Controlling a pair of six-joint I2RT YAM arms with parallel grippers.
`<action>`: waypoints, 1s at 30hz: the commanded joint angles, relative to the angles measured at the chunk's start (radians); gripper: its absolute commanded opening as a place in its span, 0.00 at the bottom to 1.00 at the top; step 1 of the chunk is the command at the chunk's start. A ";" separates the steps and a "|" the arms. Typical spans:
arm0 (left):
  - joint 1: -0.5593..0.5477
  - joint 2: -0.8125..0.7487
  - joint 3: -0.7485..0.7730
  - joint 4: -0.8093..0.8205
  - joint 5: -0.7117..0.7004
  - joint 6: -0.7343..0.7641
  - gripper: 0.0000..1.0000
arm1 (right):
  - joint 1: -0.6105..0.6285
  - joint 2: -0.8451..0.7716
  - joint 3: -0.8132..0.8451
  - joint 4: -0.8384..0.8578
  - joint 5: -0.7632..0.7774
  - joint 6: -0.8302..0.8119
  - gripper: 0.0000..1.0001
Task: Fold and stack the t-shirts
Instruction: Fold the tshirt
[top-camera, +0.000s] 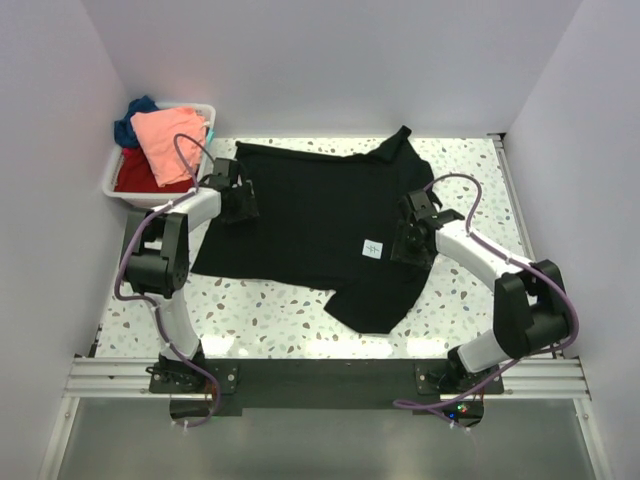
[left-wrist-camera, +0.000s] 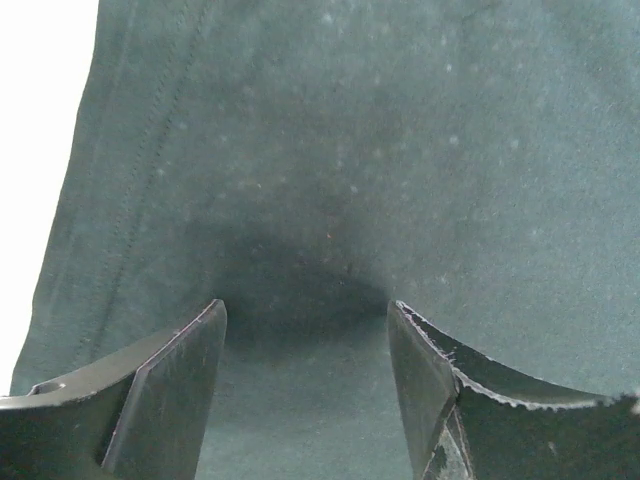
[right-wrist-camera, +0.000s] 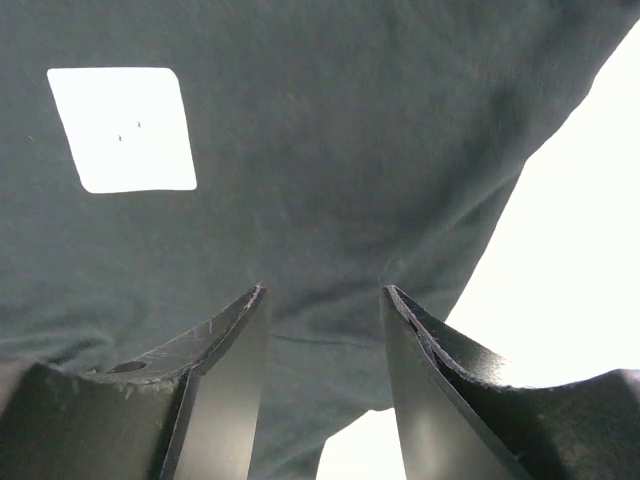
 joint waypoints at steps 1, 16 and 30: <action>-0.003 -0.040 -0.022 0.056 0.032 -0.047 0.70 | 0.010 -0.045 -0.059 0.021 -0.049 0.047 0.52; 0.015 -0.164 -0.131 0.009 -0.111 -0.103 0.70 | 0.010 0.011 -0.156 -0.064 -0.043 0.058 0.49; 0.023 -0.321 -0.249 -0.126 -0.091 -0.090 0.70 | 0.007 0.094 -0.141 -0.274 0.112 0.058 0.46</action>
